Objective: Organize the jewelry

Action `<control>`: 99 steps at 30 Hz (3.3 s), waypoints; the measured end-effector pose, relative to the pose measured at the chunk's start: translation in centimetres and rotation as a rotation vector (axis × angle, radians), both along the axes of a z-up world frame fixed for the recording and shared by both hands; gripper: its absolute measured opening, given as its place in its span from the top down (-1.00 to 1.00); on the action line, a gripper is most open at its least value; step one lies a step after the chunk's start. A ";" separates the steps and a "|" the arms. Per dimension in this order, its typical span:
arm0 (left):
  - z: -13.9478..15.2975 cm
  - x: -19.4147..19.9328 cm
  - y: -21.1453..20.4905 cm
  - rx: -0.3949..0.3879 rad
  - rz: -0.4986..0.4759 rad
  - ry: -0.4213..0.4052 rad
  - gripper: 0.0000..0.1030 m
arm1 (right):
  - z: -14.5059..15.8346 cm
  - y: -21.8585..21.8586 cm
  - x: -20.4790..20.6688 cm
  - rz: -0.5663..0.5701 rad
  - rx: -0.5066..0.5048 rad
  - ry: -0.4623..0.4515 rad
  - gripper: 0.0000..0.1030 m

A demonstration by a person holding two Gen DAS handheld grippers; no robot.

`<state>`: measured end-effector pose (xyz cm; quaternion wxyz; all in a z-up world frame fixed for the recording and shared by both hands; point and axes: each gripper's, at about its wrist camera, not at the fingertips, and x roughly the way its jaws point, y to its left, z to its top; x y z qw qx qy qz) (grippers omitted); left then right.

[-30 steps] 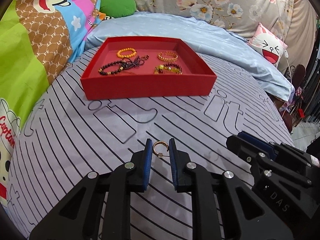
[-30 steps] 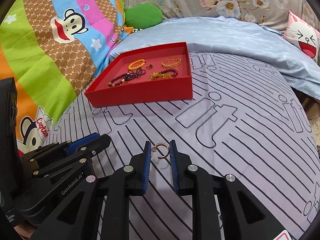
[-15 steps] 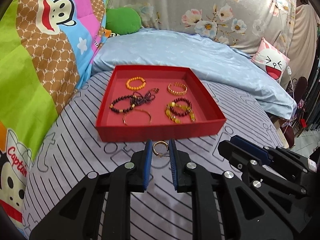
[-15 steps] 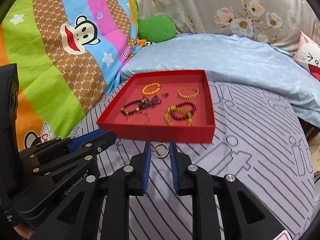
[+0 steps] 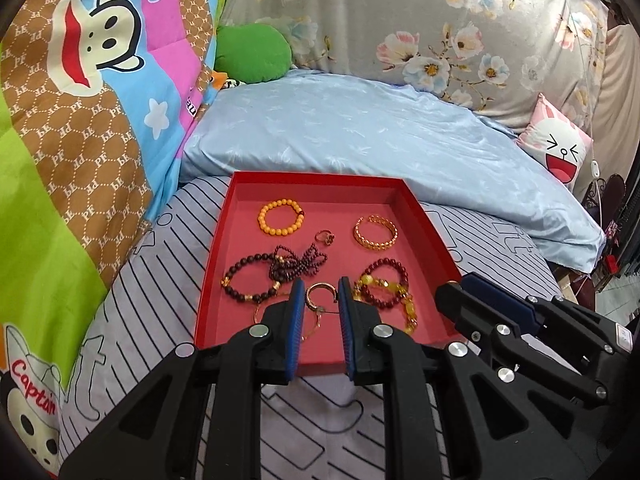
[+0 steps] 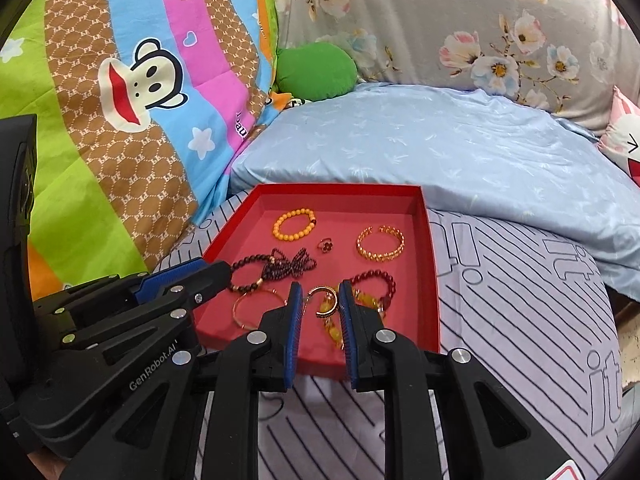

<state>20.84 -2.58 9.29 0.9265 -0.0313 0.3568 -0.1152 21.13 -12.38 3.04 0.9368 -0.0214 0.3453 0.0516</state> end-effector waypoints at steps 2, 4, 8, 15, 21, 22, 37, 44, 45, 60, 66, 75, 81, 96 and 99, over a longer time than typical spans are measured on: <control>-0.3 1.2 -0.2 0.011 0.005 0.006 0.68 | -0.2 -0.1 1.1 -0.002 -0.001 0.005 0.66; -0.6 2.1 -0.4 0.020 0.008 0.012 0.68 | -0.4 -0.4 2.3 -0.005 0.008 0.012 0.66; -1.3 4.1 -0.5 0.031 0.011 0.023 0.68 | -1.0 -0.7 4.1 -0.009 0.005 0.023 0.66; -2.5 7.0 -1.0 0.055 0.017 0.035 0.68 | -2.3 -1.1 7.1 -0.019 -0.015 0.043 0.66; -3.5 8.7 -0.8 0.063 0.027 0.053 0.68 | -3.1 -1.1 8.9 -0.019 -0.022 0.055 0.66; -3.7 8.9 -0.7 0.064 0.030 0.056 0.68 | -3.3 -1.0 9.2 -0.019 -0.022 0.059 0.66; -5.0 10.0 -0.6 0.096 0.044 0.070 0.67 | -4.7 -0.8 10.3 -0.025 -0.037 0.080 0.65; -4.7 9.5 -0.7 0.105 0.062 0.057 0.32 | -4.3 -0.8 9.9 -0.034 -0.047 0.063 0.58; -4.7 9.4 -0.7 0.108 0.065 0.057 0.30 | -4.2 -0.8 9.8 -0.038 -0.047 0.060 0.57; -2.2 6.5 -0.2 0.109 0.102 0.014 -0.06 | -1.4 -2.0 6.1 -0.089 -0.052 0.002 0.08; -1.3 4.2 0.1 0.112 0.108 0.000 -0.14 | -0.7 -2.0 3.7 -0.090 -0.058 -0.007 -0.01; -0.7 0.6 0.3 0.120 0.119 -0.018 -0.31 | -0.3 -1.9 -0.1 -0.107 -0.061 -0.019 -0.10; -0.7 -1.8 0.8 0.113 0.156 -0.029 -0.53 | -0.5 -2.3 -2.7 -0.132 -0.051 -0.032 -0.30; -3.0 -5.6 1.5 0.152 0.199 -0.031 -0.80 | -3.4 -3.2 -6.3 -0.167 -0.026 0.013 -0.63; -3.4 -6.1 1.4 0.169 0.212 -0.036 -0.81 | -4.2 -2.9 -6.5 -0.163 -0.042 0.039 -0.63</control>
